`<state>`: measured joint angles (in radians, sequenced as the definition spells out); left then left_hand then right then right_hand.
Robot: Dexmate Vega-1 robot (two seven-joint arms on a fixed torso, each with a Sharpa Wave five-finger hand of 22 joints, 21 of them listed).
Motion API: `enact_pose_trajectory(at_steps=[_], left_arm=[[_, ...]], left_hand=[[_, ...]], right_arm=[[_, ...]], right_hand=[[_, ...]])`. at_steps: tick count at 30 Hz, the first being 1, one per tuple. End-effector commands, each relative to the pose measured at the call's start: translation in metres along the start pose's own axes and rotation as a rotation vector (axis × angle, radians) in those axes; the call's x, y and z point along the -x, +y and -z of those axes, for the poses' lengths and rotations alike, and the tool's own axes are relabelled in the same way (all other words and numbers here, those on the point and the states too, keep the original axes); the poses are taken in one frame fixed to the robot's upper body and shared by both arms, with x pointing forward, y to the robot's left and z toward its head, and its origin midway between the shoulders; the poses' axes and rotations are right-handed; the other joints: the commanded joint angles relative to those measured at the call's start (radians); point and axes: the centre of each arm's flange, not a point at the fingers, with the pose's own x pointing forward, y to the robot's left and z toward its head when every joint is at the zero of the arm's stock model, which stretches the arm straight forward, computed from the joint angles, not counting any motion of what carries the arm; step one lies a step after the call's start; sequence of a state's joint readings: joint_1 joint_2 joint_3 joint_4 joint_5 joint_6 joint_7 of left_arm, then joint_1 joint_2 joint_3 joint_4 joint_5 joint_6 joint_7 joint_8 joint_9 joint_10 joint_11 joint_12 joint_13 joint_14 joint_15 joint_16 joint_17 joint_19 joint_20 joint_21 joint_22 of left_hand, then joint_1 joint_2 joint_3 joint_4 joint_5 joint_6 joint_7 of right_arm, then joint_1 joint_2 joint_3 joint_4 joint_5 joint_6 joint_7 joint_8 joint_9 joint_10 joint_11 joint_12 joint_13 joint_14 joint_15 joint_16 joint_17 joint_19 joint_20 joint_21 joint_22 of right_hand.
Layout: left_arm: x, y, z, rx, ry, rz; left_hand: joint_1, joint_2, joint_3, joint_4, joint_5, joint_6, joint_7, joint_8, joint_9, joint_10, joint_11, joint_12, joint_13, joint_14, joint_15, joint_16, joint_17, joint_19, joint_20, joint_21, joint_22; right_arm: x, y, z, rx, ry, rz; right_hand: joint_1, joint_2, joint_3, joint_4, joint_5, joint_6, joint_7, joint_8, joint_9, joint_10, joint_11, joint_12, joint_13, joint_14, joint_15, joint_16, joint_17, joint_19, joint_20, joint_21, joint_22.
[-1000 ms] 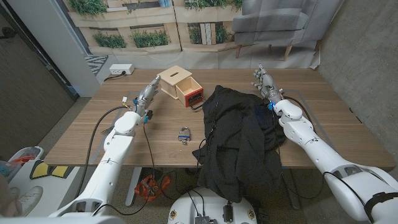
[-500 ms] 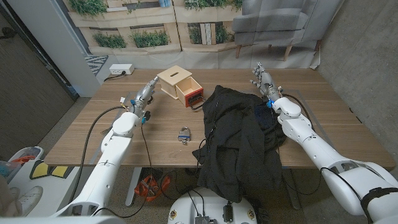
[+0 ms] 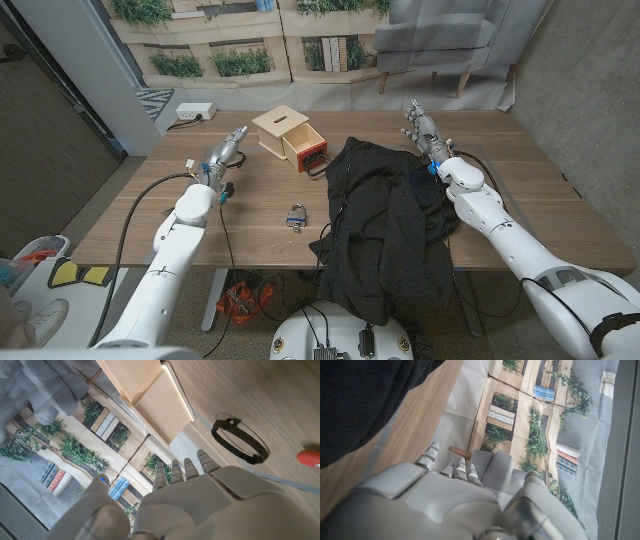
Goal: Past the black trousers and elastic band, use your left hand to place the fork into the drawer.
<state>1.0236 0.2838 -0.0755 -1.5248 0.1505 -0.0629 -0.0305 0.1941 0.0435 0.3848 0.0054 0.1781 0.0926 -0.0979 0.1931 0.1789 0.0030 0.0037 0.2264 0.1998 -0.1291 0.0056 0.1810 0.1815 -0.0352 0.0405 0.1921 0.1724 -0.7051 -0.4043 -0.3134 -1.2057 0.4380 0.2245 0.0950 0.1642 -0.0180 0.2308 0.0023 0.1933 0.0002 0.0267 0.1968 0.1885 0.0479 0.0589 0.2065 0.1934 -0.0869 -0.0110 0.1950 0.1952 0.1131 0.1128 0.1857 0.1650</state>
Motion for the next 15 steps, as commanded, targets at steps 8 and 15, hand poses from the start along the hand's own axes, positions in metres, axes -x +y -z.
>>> enact_pose_trajectory(at_steps=[8,15], left_arm=[[0.016,0.013,-0.001,-0.121,0.019,-0.049],[0.02,0.02,0.0,-0.154,0.036,-0.072]], left_hand=[[-0.001,0.006,0.005,-0.007,0.0,0.009,0.005,-0.001,0.002,0.007,-0.002,0.002,0.004,-0.012,-0.008,-0.002,0.001,-0.008,-0.005,-0.001,0.003],[-0.002,0.007,0.005,-0.008,0.0,0.011,0.006,-0.001,0.002,0.012,-0.002,0.004,0.004,-0.016,-0.007,-0.001,0.001,-0.017,-0.003,-0.004,0.003]], right_arm=[[0.007,0.007,-0.009,0.024,0.007,-0.009],[0.005,0.01,-0.008,0.025,0.008,-0.016]], right_hand=[[-0.003,0.005,0.001,-0.005,-0.003,0.002,0.001,0.003,0.002,-0.003,0.0,0.0,0.004,-0.003,-0.003,0.005,0.005,0.003,-0.008,0.004,0.006],[0.001,0.007,0.002,-0.008,-0.003,0.001,0.002,0.003,0.002,-0.005,0.0,-0.001,0.004,-0.003,-0.001,0.005,0.004,0.003,-0.007,0.003,0.006]])
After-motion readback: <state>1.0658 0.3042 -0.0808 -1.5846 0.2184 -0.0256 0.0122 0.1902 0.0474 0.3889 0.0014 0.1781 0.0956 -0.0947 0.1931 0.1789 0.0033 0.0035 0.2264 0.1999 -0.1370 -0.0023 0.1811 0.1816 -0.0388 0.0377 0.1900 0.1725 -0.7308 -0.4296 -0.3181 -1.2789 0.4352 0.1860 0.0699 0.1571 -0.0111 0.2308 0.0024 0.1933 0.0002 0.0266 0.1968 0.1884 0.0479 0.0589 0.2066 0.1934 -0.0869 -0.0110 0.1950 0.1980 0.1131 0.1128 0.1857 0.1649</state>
